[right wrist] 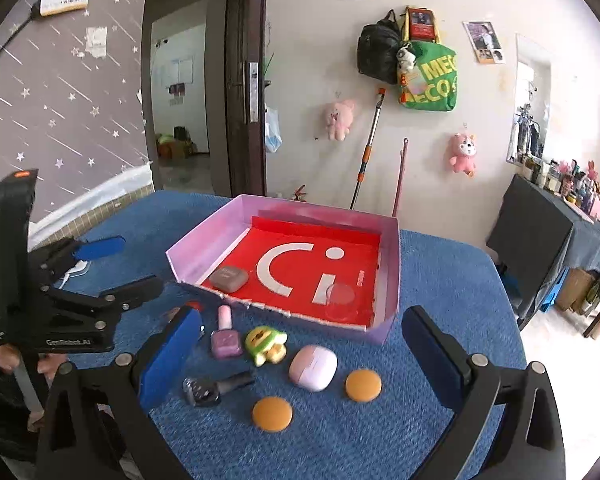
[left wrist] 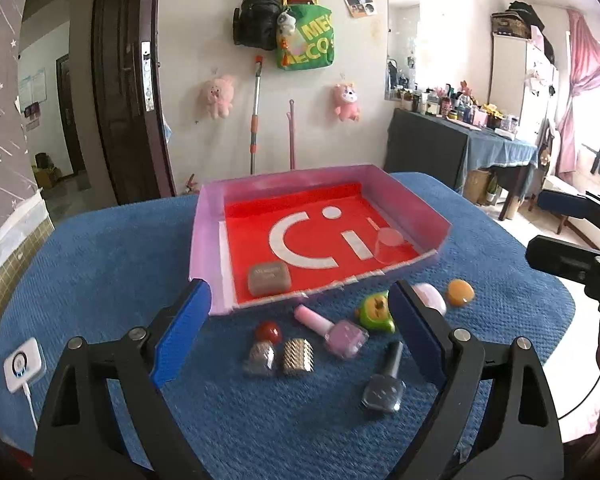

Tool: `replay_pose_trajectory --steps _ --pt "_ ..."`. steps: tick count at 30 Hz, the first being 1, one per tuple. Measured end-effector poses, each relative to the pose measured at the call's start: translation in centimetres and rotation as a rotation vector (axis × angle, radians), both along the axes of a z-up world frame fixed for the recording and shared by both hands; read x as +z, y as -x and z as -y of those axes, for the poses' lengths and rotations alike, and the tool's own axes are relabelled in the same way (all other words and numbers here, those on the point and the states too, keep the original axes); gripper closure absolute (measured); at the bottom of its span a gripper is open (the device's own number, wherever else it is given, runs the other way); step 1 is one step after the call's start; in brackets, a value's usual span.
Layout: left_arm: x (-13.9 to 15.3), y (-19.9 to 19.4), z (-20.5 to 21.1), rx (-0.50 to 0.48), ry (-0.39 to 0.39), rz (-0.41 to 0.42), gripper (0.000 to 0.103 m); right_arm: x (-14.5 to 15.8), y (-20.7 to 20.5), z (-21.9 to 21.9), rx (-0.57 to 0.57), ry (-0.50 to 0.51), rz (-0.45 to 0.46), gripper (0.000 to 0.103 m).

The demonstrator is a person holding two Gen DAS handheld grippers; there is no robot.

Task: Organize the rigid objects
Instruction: 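Withdraw both tools from the box back toward the remaining items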

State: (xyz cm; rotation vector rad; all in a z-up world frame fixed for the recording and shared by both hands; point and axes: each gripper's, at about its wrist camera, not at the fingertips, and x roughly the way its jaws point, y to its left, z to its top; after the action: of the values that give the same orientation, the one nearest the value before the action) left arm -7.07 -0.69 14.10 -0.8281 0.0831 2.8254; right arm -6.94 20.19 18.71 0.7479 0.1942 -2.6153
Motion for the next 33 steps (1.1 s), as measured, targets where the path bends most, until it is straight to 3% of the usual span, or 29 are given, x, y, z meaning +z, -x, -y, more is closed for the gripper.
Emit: replay_pose_trajectory --steps 7,17,25,33 --pt "-0.3 -3.4 -1.0 -0.015 -0.002 -0.035 0.012 -0.4 -4.0 -1.1 -0.019 -0.002 -0.019 0.000" --pt "-3.9 -6.5 -1.5 -0.034 -0.037 0.019 0.012 -3.7 -8.1 -1.4 -0.034 -0.009 -0.010 0.000" --pt "-7.2 -6.0 -1.3 -0.025 -0.035 0.116 0.012 -8.9 -6.8 -1.0 -0.060 -0.017 0.080 0.000" --pt "-9.6 -3.8 -1.5 -0.042 -0.024 0.227 0.012 -11.9 -3.9 -0.6 -0.060 -0.017 0.162 0.000"
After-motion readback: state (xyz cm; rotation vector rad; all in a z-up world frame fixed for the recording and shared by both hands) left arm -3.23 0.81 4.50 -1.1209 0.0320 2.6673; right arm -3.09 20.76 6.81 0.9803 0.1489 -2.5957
